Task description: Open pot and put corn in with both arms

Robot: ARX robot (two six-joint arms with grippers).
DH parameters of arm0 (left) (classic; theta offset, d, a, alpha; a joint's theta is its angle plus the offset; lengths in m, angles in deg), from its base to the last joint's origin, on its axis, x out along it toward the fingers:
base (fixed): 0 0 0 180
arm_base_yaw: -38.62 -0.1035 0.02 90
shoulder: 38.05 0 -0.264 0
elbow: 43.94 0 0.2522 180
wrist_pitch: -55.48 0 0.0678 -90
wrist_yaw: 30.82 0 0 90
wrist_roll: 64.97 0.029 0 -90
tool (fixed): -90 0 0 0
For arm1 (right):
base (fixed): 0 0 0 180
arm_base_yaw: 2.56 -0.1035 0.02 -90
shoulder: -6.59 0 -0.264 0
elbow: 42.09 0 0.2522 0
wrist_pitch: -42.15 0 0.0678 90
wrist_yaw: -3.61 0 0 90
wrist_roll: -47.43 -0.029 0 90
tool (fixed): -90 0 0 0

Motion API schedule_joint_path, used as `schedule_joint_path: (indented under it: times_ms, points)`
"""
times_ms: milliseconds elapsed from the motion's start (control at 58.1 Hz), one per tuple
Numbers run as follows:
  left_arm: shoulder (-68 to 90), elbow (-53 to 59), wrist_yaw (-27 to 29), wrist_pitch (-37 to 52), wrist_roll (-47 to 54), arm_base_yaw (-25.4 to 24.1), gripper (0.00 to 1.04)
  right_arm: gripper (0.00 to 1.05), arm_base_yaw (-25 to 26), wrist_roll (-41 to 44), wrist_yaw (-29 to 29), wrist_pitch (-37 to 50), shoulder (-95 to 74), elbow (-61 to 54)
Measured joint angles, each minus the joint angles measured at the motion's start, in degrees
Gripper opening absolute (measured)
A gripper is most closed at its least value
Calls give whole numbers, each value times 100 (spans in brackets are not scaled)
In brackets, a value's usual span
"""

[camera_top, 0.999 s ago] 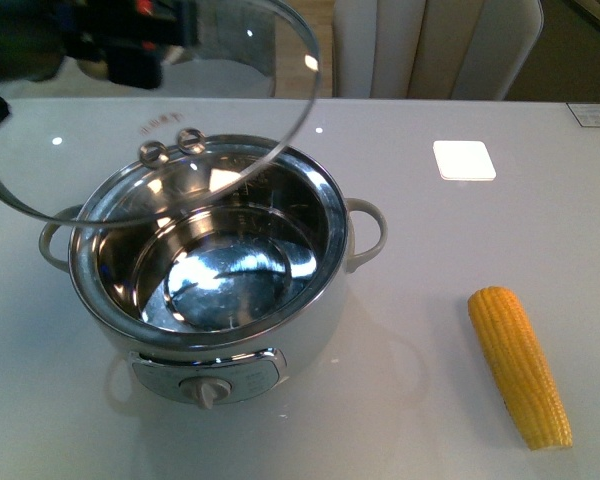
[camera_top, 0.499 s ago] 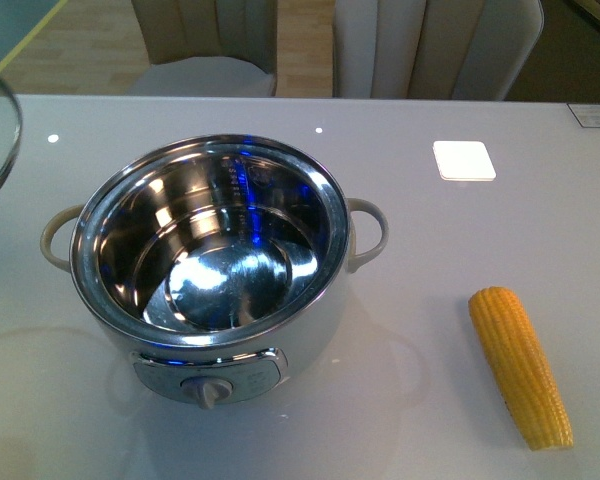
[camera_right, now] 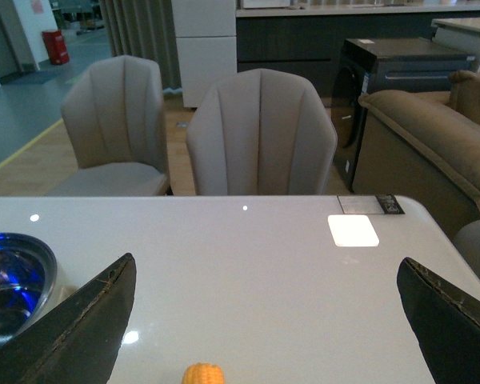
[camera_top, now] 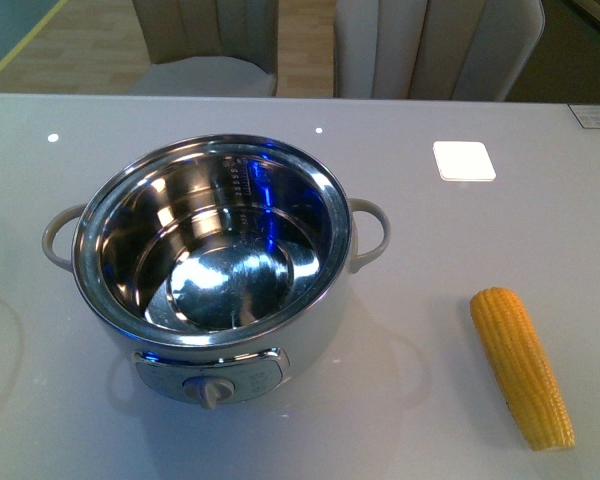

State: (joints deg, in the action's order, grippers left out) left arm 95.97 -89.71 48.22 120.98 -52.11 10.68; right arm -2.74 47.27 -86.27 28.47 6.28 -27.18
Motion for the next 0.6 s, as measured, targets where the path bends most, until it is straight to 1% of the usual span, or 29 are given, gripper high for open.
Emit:
schedule_joint_path:
  times_ms: [482, 603]
  points:
    - [791, -2, -24, 17, -33, 2, 44, 96, 0, 0, 0, 0, 2, 0]
    - [955, -42, -101, 44, -109, -2, 44, 96, 0, 0, 0, 0, 2, 0]
